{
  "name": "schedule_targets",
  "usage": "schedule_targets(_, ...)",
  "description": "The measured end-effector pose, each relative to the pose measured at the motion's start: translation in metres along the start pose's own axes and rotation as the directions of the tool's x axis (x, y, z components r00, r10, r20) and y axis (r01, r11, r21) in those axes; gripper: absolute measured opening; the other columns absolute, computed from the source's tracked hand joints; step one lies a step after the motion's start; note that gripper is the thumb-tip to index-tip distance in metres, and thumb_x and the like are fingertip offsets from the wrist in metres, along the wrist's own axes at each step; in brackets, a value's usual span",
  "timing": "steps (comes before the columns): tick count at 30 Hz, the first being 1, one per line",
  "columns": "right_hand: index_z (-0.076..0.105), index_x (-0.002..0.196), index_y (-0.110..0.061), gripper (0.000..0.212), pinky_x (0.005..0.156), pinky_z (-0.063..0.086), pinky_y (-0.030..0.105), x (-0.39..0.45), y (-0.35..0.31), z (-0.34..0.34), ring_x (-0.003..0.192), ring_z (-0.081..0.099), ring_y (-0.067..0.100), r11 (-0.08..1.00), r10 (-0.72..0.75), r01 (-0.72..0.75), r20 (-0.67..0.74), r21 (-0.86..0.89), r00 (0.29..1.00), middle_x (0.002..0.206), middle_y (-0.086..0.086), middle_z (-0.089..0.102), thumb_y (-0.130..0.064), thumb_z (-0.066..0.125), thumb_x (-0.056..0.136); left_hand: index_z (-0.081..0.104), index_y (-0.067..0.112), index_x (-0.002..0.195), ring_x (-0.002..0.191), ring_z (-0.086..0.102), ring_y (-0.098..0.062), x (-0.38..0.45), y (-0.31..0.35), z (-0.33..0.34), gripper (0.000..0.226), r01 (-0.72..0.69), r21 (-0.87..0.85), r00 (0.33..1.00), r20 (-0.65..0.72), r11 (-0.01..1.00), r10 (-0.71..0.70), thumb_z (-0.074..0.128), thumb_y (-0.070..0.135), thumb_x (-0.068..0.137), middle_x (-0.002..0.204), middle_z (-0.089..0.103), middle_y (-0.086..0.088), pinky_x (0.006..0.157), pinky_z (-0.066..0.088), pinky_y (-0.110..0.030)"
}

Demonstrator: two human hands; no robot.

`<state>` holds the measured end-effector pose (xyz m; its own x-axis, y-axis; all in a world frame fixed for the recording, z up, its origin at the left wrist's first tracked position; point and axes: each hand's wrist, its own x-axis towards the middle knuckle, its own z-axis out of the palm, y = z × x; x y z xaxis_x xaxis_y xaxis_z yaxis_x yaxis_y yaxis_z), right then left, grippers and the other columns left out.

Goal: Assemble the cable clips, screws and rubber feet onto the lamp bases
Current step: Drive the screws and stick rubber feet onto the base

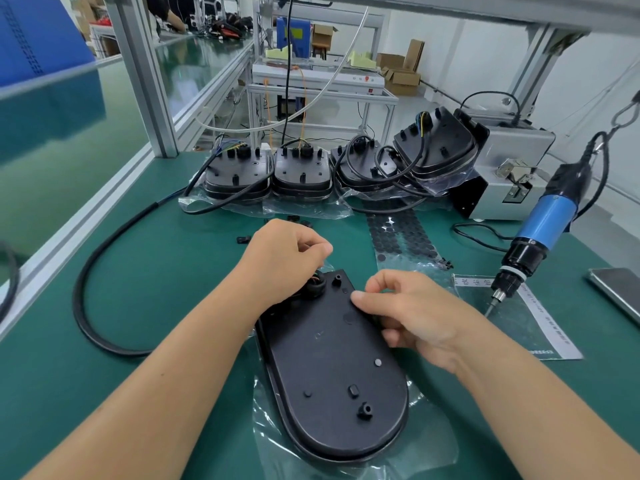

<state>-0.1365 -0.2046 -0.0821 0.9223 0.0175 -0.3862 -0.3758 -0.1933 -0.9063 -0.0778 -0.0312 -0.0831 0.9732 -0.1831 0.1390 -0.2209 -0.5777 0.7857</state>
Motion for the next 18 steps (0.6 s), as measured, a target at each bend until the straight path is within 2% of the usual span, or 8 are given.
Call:
schedule_targets(5,0.053,0.086,-0.015,0.031,0.039,0.037,0.018,0.0,0.0,-0.001,0.039,0.043,0.007,0.984,-0.094,0.099,0.039,-0.145,0.995,0.048,-0.011,0.052,-0.021,0.081,0.076,0.073,0.03,0.081,0.074,0.065,0.001,-0.003,0.003,-0.003,0.016,0.025,-0.058,0.999,-0.02,0.998,-0.026,0.062,0.025,0.092,0.074,0.072,0.013,0.067,0.045,-0.015)
schedule_targets(7,0.053,0.087,-0.015,0.028,0.042,0.039,0.019,0.002,-0.002,-0.002,0.043,0.045,0.009,0.986,-0.092,0.097,0.039,-0.137,0.995,0.05,-0.01,0.053,-0.018,0.08,0.078,0.071,0.033,0.079,0.073,0.067,-0.003,-0.005,0.005,-0.006,0.018,0.023,-0.088,0.999,-0.034,0.996,-0.026,0.063,0.024,0.091,0.073,0.072,0.011,0.073,0.051,-0.02)
schedule_targets(9,0.054,0.086,-0.016,0.028,0.044,0.04,0.018,0.002,-0.001,-0.003,0.045,0.047,0.007,0.983,-0.099,0.106,0.052,-0.148,0.994,0.053,-0.01,0.053,-0.021,0.08,0.077,0.07,0.035,0.077,0.07,0.068,-0.01,-0.007,0.004,-0.016,0.018,0.032,-0.098,0.998,-0.059,0.995,-0.038,0.064,0.026,0.091,0.071,0.072,0.01,0.07,0.052,-0.023)
schedule_targets(11,0.055,0.086,-0.017,0.029,0.044,0.04,0.017,0.0,0.0,-0.002,0.045,0.047,0.006,0.968,-0.12,0.133,0.075,-0.213,0.99,0.054,-0.01,0.054,-0.023,0.081,0.076,0.069,0.039,0.076,0.072,0.068,-0.014,-0.01,-0.002,-0.033,0.017,0.043,-0.023,0.995,-0.093,0.999,-0.045,0.064,0.03,0.089,0.072,0.072,0.01,0.068,0.05,-0.023)
schedule_targets(13,0.055,0.085,-0.015,0.021,0.045,0.043,0.018,0.001,0.0,-0.005,0.049,0.049,0.009,0.967,-0.141,0.143,0.026,-0.211,0.99,0.062,-0.005,0.055,-0.018,0.076,0.082,0.071,0.041,0.087,0.081,0.067,-0.017,-0.01,-0.019,-0.059,0.01,0.086,0.178,0.982,-0.181,0.98,-0.053,0.064,0.034,0.088,0.079,0.072,0.01,0.076,0.049,-0.027)
schedule_targets(15,0.058,0.083,-0.014,0.012,0.046,0.044,0.018,0.002,-0.001,-0.011,0.054,0.048,0.01,0.975,-0.146,0.128,-0.088,-0.184,0.985,0.07,-0.001,0.055,-0.018,0.068,0.089,0.069,0.031,0.111,0.101,0.062,-0.027,-0.008,-0.045,-0.09,0.024,0.271,0.42,0.938,-0.319,0.866,-0.138,0.062,0.036,0.09,0.104,0.071,-0.001,0.087,0.048,-0.036)
schedule_targets(16,0.059,0.083,-0.014,0.012,0.047,0.044,0.018,0.002,-0.002,-0.015,0.055,0.048,0.009,0.976,-0.146,0.123,-0.12,-0.18,0.982,0.072,-0.001,0.057,-0.021,0.064,0.091,0.064,0.024,0.12,0.11,0.056,-0.034,-0.006,-0.06,-0.105,0.032,0.404,0.51,0.897,-0.385,0.759,-0.219,0.06,0.037,0.091,0.116,0.066,-0.01,0.091,0.047,-0.041)
schedule_targets(18,0.062,0.086,-0.014,0.015,0.046,0.043,0.017,0.0,-0.001,-0.018,0.053,0.051,0.006,0.964,-0.16,0.13,-0.113,-0.234,0.981,0.073,-0.001,0.064,-0.027,0.06,0.093,0.058,0.011,0.122,0.117,0.048,-0.042,-0.009,-0.086,-0.126,0.041,0.588,0.61,0.809,-0.446,0.532,-0.382,0.058,0.039,0.092,0.125,0.056,-0.022,0.093,0.045,-0.046)
